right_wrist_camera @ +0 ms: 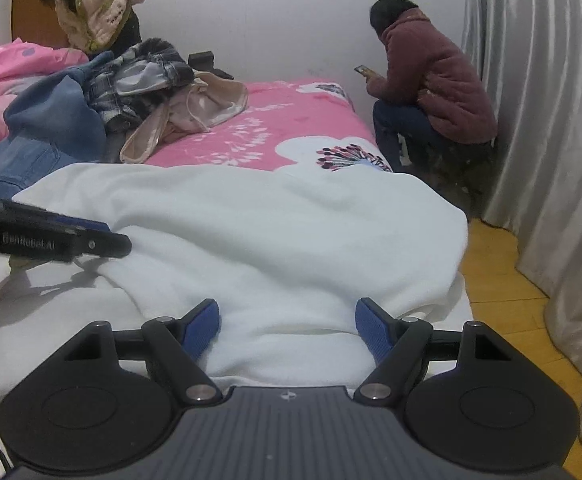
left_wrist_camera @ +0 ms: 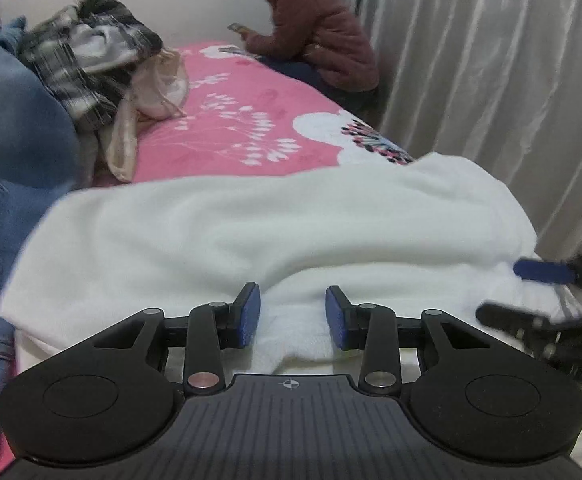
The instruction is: Fold clothes
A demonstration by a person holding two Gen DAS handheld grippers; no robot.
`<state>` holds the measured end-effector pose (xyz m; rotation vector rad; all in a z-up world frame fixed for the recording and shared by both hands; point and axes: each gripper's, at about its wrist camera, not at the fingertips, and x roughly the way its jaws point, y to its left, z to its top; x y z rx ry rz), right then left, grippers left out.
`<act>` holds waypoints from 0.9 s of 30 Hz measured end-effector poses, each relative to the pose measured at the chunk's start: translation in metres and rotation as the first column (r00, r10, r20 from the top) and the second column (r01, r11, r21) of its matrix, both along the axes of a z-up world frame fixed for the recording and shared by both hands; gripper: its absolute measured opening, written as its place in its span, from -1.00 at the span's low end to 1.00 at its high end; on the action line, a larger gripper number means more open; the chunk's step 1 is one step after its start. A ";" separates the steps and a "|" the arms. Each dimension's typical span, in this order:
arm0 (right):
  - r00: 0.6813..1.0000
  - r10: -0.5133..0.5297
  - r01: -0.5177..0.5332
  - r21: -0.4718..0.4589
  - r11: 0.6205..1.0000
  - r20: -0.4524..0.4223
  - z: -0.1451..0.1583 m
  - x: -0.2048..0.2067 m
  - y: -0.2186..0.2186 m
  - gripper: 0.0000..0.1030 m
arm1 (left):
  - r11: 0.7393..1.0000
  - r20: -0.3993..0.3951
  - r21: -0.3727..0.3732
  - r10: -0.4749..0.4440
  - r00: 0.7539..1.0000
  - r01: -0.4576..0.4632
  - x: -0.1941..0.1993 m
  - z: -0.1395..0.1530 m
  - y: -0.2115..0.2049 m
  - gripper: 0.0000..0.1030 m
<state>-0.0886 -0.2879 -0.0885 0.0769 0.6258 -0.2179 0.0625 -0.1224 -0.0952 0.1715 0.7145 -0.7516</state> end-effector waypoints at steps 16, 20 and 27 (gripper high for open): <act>0.999 0.019 -0.020 0.033 0.999 0.041 -0.005 -0.004 -0.009 0.52 | 0.971 -0.112 0.027 0.240 0.964 -0.238 0.040 -0.011 0.009 -0.89; 0.999 0.019 -0.020 0.028 0.999 0.039 -0.005 -0.003 -0.008 0.52 | 0.940 -0.209 -0.033 0.326 0.922 -0.340 0.066 -0.009 0.052 -0.92; 0.999 0.016 -0.018 0.028 0.999 0.043 -0.006 -0.003 -0.007 0.53 | 0.982 -0.134 -0.134 0.118 0.984 -0.136 0.025 0.019 -0.009 -0.93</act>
